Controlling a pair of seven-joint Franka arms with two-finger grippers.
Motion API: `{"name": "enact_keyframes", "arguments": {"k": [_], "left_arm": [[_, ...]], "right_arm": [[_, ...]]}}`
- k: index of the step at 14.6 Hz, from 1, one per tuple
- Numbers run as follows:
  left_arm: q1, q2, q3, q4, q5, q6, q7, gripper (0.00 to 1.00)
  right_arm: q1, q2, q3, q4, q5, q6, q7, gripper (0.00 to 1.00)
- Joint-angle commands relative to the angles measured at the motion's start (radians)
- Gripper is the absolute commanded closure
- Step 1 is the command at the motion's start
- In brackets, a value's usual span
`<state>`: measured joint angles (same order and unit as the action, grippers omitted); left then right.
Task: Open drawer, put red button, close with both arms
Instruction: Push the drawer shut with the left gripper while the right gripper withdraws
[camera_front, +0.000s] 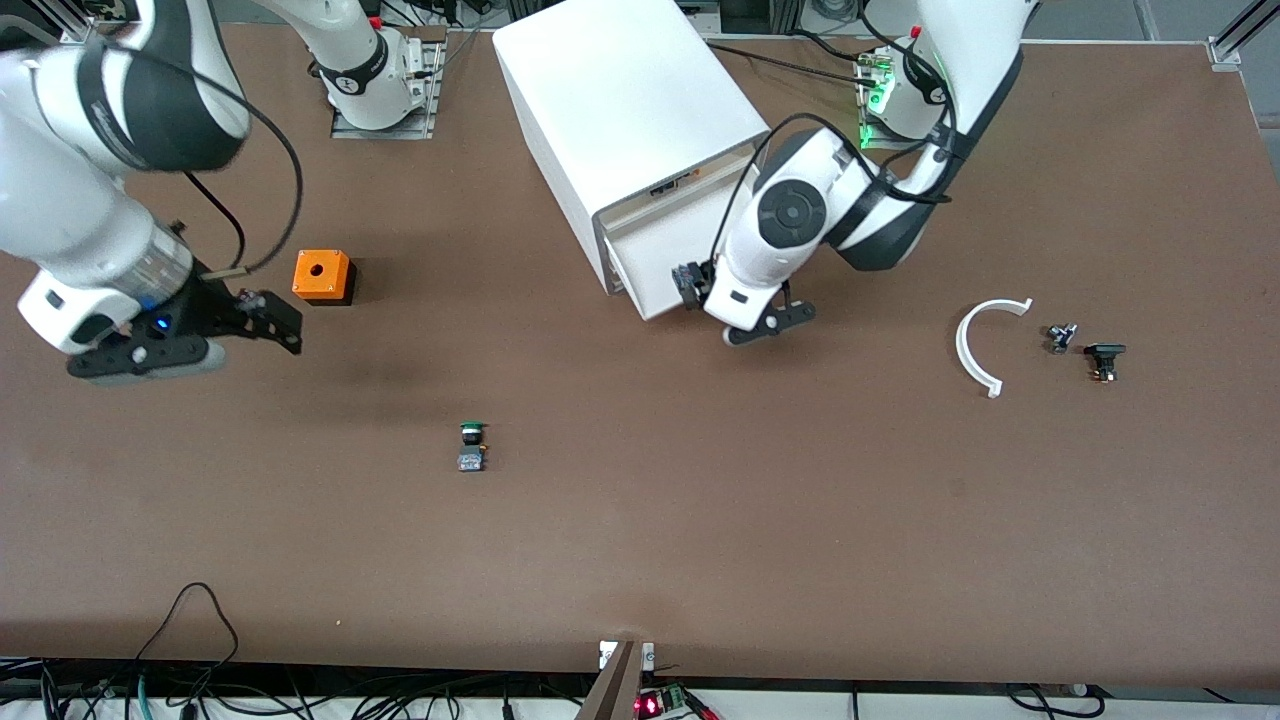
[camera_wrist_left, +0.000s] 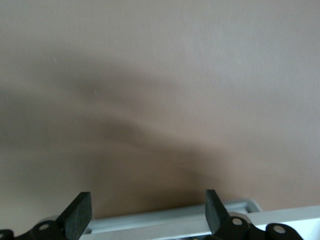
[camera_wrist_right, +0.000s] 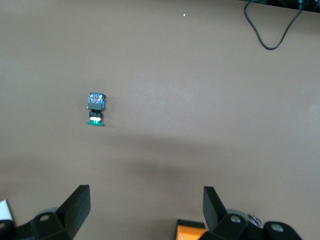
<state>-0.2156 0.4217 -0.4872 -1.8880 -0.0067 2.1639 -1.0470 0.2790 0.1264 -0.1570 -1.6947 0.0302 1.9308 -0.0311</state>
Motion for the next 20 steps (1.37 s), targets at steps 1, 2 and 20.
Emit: {"name": "enact_keyframes", "arguments": {"k": [1, 2, 20], "left_arm": [[0.007, -0.044, -0.063, -0.051, 0.022, -0.004, -0.067, 0.0], [0.008, -0.043, -0.08, -0.052, 0.02, -0.006, -0.083, 0.0], [0.008, -0.034, -0.163, -0.048, -0.022, -0.073, -0.136, 0.0]], "right_arm": [[-0.151, -0.097, 0.152, -0.036, -0.051, -0.062, -0.023, 0.0], [-0.182, -0.117, 0.171, -0.036, -0.058, -0.084, -0.026, 0.0], [-0.32, -0.14, 0.303, 0.009, -0.052, -0.199, 0.103, 0.0]]}}
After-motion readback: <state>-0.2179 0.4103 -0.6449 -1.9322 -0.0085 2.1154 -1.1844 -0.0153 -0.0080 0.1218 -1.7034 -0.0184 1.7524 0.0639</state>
